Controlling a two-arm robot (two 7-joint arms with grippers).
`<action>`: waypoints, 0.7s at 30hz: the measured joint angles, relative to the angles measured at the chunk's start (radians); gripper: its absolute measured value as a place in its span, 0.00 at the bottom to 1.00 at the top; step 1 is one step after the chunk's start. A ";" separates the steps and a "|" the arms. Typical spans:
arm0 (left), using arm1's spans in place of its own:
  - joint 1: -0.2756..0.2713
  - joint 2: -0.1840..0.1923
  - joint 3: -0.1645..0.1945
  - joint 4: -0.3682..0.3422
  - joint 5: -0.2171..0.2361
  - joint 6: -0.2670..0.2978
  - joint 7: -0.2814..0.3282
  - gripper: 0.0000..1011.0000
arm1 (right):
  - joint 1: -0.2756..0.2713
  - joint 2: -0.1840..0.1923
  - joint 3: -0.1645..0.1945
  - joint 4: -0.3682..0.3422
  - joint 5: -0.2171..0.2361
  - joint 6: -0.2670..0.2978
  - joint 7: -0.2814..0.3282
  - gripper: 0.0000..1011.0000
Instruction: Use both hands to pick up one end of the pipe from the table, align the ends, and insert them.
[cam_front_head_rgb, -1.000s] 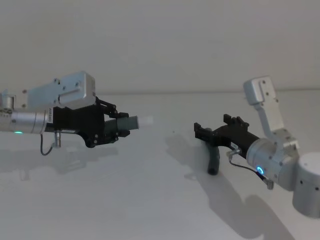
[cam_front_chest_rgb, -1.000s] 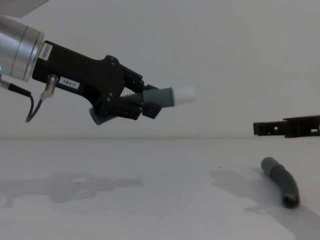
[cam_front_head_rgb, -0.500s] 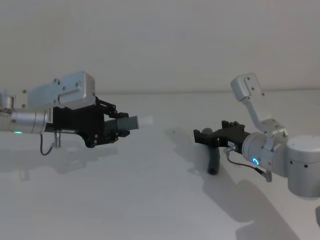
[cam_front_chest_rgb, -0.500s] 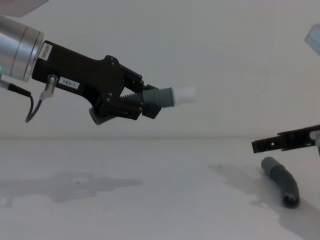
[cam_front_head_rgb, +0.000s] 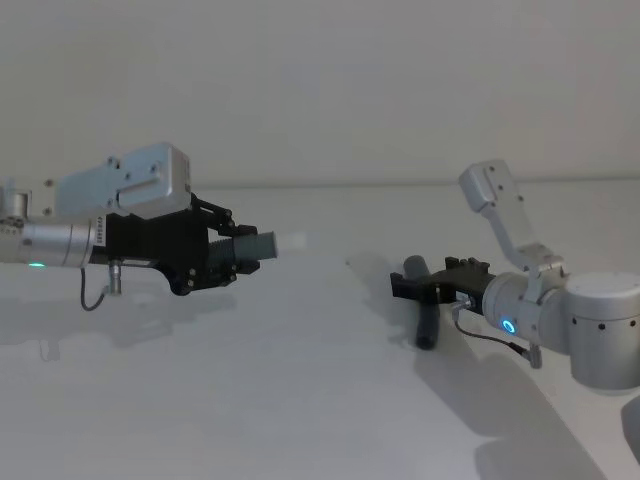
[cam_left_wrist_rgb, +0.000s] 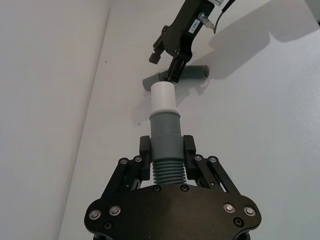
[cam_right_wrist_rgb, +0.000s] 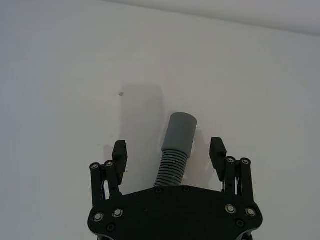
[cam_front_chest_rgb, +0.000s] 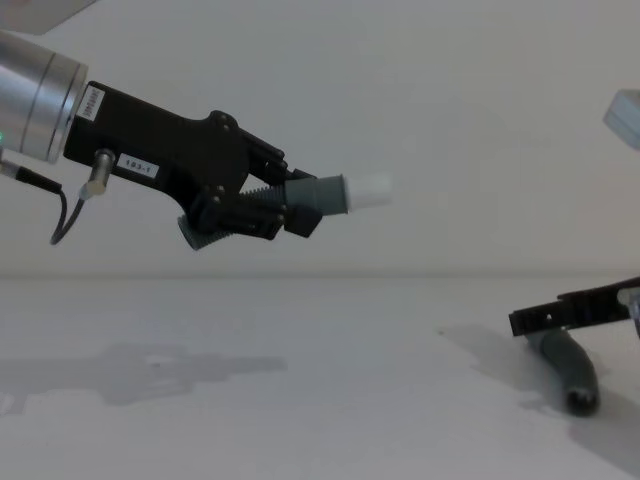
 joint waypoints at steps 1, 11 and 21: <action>0.000 0.000 0.000 0.000 0.000 0.000 0.000 0.34 | 0.001 -0.001 0.001 0.004 0.000 0.000 0.001 0.99; 0.000 0.000 0.000 0.000 0.000 0.000 0.000 0.34 | 0.004 -0.009 0.011 0.042 0.000 -0.005 0.011 0.99; 0.000 0.000 0.000 0.000 0.000 0.000 0.000 0.34 | 0.003 -0.014 0.018 0.066 -0.004 -0.032 0.024 0.99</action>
